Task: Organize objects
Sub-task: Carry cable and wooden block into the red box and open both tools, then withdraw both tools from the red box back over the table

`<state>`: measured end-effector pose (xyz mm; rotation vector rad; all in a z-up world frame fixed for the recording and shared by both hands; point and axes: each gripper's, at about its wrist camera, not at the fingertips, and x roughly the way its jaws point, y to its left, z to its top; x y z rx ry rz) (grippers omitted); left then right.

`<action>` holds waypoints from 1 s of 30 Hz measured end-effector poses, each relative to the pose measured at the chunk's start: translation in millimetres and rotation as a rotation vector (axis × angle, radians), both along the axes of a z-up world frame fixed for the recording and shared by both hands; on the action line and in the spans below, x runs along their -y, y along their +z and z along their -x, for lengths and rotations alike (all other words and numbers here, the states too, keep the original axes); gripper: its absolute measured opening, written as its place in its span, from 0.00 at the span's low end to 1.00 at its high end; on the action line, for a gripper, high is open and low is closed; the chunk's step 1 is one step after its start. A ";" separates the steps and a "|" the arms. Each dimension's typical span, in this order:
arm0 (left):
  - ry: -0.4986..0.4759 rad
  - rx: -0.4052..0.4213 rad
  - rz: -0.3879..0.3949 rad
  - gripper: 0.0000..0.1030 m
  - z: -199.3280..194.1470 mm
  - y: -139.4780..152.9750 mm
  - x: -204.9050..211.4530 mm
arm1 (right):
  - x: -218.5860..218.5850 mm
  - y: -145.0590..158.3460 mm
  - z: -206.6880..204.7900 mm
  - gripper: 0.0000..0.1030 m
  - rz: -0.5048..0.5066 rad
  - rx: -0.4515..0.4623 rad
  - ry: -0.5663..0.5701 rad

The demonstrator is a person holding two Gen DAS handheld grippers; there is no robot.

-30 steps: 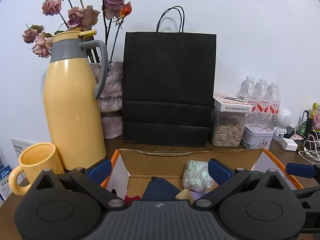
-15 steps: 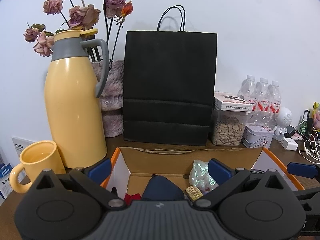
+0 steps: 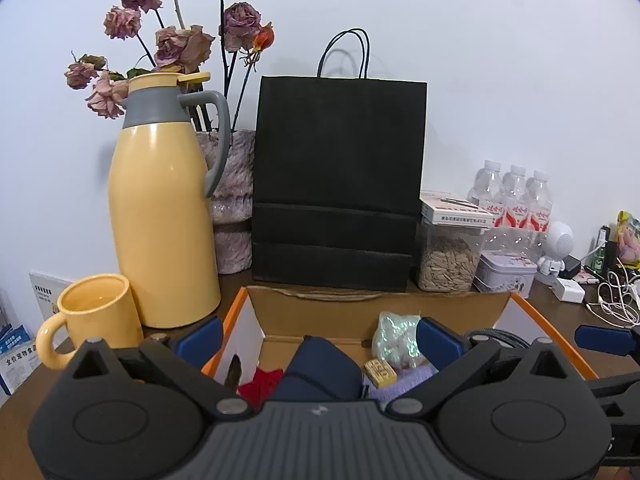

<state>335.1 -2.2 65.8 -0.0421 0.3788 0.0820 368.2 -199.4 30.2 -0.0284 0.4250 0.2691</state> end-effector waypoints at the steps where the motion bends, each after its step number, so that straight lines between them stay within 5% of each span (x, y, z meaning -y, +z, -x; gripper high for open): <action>1: 0.000 -0.001 0.000 1.00 2.7 -0.4 0.6 | 1.2 -0.4 3.9 1.00 0.000 0.001 0.000; 30: -0.048 -0.033 0.007 1.00 86.6 -30.6 19.3 | 26.2 -25.2 94.9 1.00 0.027 -0.025 -0.065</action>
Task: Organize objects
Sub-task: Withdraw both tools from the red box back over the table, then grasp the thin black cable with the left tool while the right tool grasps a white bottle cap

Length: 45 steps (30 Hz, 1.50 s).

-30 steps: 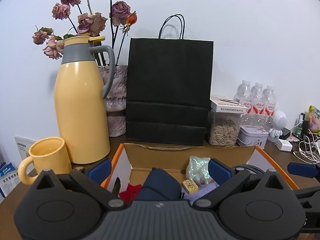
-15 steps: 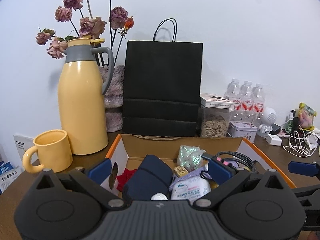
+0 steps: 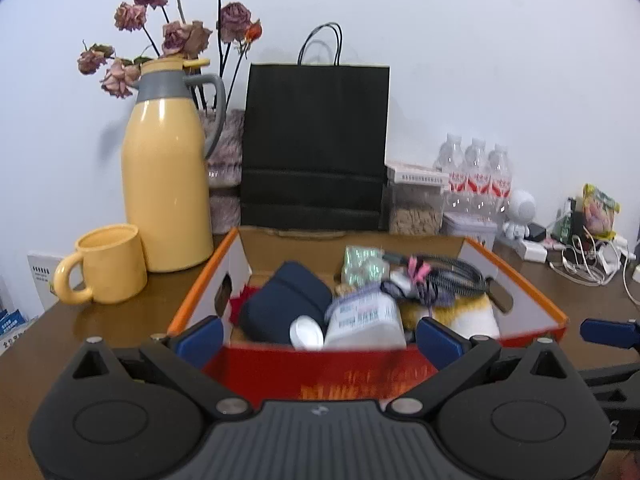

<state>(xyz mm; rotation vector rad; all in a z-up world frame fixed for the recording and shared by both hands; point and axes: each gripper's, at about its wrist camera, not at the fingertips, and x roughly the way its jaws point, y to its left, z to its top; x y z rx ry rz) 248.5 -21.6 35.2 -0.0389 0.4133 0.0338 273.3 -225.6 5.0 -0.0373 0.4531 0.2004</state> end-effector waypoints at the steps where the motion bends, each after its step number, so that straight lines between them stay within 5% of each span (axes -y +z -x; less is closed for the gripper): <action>1: -0.002 -0.006 0.002 1.00 3.2 -2.6 0.5 | 1.1 -2.1 3.4 1.00 0.002 -0.004 -0.002; 23: -0.089 -0.161 -0.019 1.00 60.5 -37.6 17.5 | 34.2 -36.5 60.6 1.00 0.010 -0.116 -0.022; 40: -0.112 -0.271 -0.070 0.99 50.3 -55.9 33.2 | 50.8 -43.7 60.7 1.00 -0.061 -0.174 -0.045; 43: -0.122 -0.259 -0.051 0.86 50.3 -54.8 33.6 | 50.1 -44.5 59.8 1.00 -0.059 -0.181 -0.049; 45: -0.139 -0.240 -0.052 0.59 52.8 -53.2 35.3 | 50.1 -45.0 59.2 1.00 -0.060 -0.185 -0.052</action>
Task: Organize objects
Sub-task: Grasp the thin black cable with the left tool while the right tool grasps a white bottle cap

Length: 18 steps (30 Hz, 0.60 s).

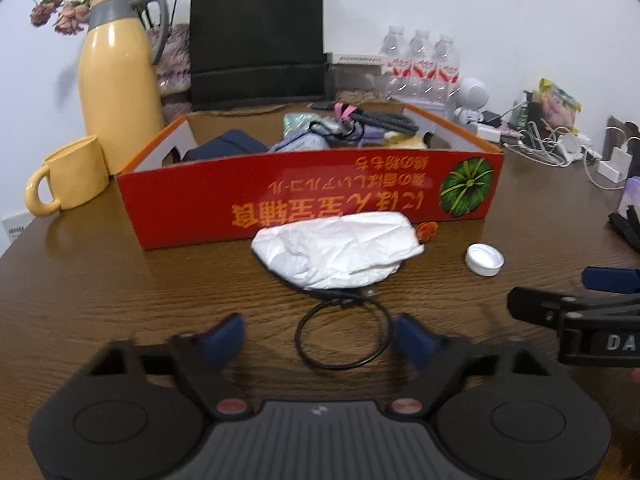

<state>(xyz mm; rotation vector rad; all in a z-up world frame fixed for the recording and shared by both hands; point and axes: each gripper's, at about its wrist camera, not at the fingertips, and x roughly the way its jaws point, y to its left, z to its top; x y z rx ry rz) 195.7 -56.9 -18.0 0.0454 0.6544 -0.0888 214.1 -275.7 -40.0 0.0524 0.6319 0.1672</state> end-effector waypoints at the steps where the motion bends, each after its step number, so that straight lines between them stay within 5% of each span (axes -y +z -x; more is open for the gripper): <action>1: -0.014 0.011 0.013 0.46 1.8 1.0 -0.3 | 0.4 -0.4 -0.5 1.00 -0.002 -0.004 0.000; 4: -0.010 0.023 0.041 0.28 4.5 2.7 -3.7 | 0.6 -1.1 -1.1 1.00 -0.001 -0.010 -0.007; 6: -0.014 0.034 0.071 0.04 7.3 5.2 -8.2 | 1.2 -1.7 -1.6 1.00 -0.005 -0.019 -0.010; 18: 0.021 0.075 0.082 0.03 19.0 10.8 -30.3 | -6.1 -4.4 -3.5 1.00 0.029 -0.046 -0.002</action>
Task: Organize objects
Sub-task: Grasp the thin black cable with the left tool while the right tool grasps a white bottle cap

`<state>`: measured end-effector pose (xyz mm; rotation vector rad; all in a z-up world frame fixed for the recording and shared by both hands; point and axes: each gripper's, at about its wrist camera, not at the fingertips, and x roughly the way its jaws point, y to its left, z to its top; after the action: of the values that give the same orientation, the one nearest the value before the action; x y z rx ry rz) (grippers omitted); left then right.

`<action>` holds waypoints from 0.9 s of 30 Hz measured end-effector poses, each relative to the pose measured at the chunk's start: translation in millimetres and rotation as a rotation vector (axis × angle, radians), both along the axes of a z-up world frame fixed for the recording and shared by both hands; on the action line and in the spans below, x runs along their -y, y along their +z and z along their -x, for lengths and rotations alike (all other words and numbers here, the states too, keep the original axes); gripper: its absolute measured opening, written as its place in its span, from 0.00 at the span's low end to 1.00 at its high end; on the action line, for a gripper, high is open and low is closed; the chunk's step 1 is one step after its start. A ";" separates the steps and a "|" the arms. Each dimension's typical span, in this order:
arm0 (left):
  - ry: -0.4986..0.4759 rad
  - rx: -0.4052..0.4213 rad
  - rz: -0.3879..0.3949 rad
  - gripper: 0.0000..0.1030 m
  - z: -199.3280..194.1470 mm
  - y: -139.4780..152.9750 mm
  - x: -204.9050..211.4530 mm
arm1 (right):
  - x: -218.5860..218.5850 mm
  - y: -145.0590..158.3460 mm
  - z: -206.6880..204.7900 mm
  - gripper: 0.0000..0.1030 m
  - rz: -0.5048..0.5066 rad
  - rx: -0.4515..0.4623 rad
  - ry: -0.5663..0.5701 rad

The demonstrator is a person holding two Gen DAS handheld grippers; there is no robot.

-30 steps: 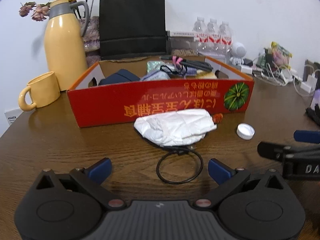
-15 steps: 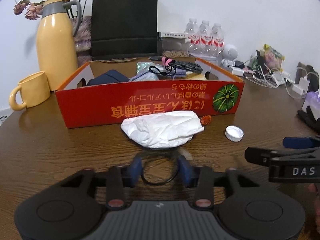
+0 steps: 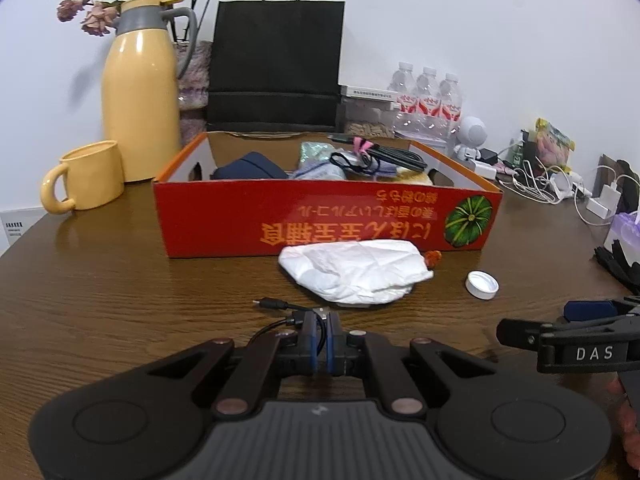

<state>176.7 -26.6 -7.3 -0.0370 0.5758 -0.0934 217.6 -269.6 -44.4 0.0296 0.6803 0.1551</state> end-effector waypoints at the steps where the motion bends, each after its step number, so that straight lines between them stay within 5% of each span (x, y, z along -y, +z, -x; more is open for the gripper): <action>1: 0.005 0.002 0.002 0.03 -0.2 0.3 -2.3 | -1.5 0.0 -1.0 1.00 0.007 -0.002 0.002; 13: 0.025 0.004 0.031 0.03 -1.5 0.6 -16.4 | -19.6 -1.6 -38.6 0.98 0.068 -0.012 0.046; 15: 0.024 0.000 0.037 0.03 -2.1 -0.1 -17.3 | -21.6 -0.7 -43.8 0.85 0.065 -0.001 0.056; 17: 0.026 -0.006 0.042 0.03 -3.7 -1.2 -17.9 | -22.4 1.3 -44.1 0.60 0.061 0.022 0.064; 18: 0.027 -0.011 0.045 0.03 -4.3 -1.8 -18.5 | -22.2 2.6 -42.8 0.33 0.055 0.034 0.073; 19: 0.029 -0.013 0.047 0.03 -4.9 -2.2 -18.7 | -21.7 3.6 -41.3 0.28 0.047 0.043 0.082; 27: 0.033 -0.001 0.043 0.03 -3.2 -1.4 -19.0 | -22.8 9.8 -25.1 0.28 0.025 0.097 0.105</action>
<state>179.9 -7.6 -8.6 -0.0885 0.5737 -0.0742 242.7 -246.8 -34.5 -0.0373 0.5871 0.2472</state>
